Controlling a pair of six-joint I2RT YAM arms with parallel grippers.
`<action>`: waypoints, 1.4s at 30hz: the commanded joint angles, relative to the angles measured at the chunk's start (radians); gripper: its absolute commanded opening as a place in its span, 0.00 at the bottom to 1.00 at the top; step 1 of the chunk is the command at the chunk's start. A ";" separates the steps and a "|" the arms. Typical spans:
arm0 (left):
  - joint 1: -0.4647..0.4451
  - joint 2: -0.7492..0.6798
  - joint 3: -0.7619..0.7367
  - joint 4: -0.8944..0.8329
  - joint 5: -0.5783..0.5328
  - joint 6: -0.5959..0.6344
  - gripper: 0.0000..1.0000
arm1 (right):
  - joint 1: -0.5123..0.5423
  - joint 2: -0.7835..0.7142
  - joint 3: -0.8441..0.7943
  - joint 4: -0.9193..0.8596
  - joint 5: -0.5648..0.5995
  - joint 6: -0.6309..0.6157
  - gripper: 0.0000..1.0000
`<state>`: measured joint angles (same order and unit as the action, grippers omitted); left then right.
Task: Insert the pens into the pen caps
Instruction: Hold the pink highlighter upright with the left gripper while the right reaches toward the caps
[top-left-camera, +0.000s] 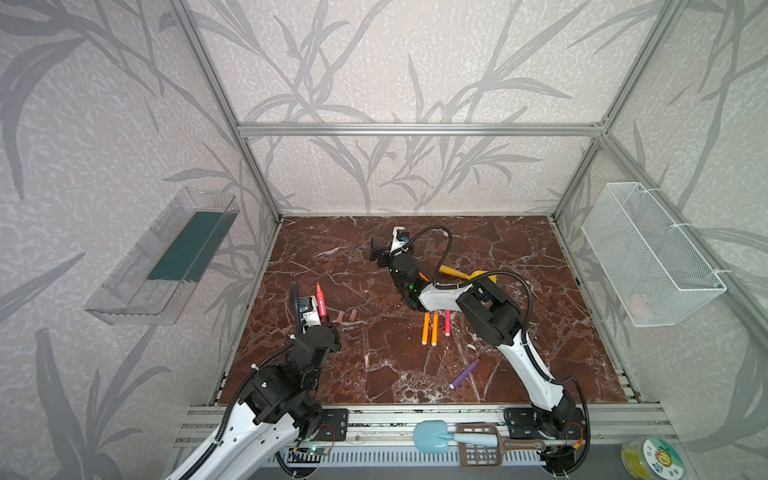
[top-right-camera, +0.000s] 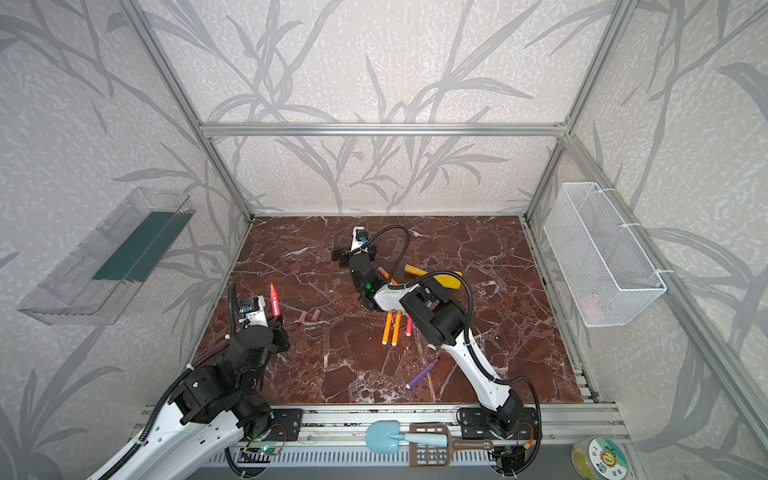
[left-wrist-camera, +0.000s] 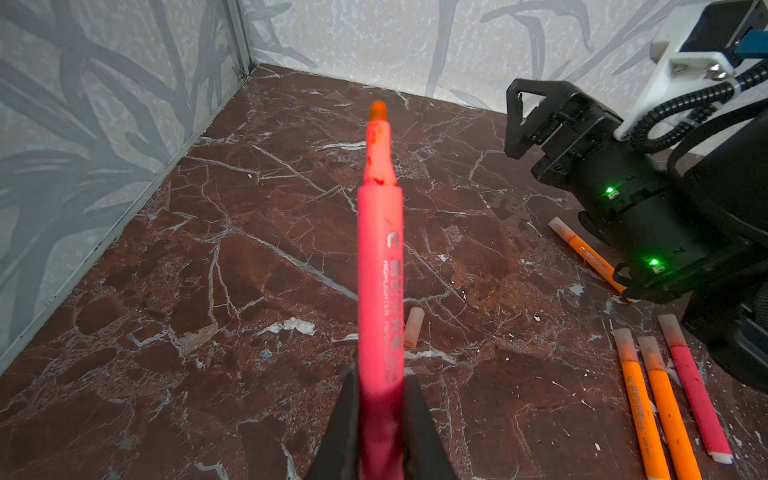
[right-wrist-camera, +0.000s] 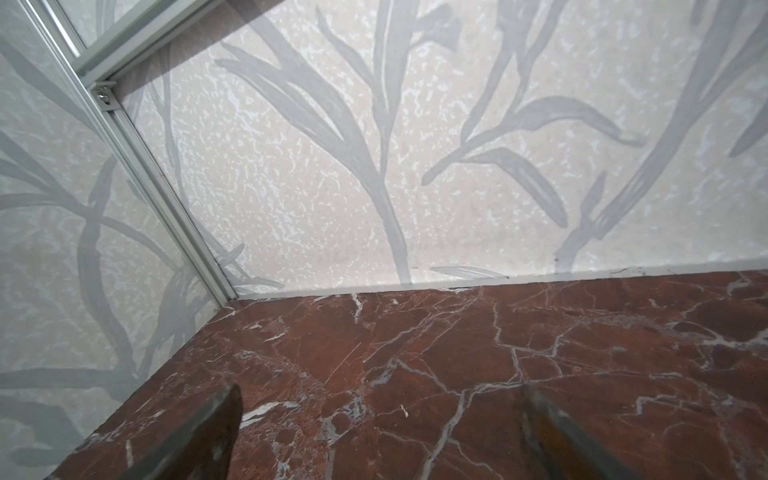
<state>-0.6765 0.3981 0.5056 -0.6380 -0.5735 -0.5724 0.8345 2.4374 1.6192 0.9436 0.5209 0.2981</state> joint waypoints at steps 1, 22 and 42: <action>0.010 -0.021 -0.010 -0.035 -0.022 -0.015 0.00 | 0.061 0.060 0.111 -0.124 0.150 -0.057 0.99; 0.018 -0.020 -0.013 -0.033 -0.009 -0.015 0.00 | 0.071 0.102 0.200 -0.171 0.246 -0.093 0.99; 0.019 -0.029 -0.015 -0.034 -0.005 -0.015 0.00 | 0.047 0.070 0.173 -0.257 0.226 -0.003 0.99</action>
<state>-0.6613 0.3691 0.5011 -0.6434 -0.5659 -0.5724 0.8871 2.5408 1.8027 0.6968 0.7361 0.2653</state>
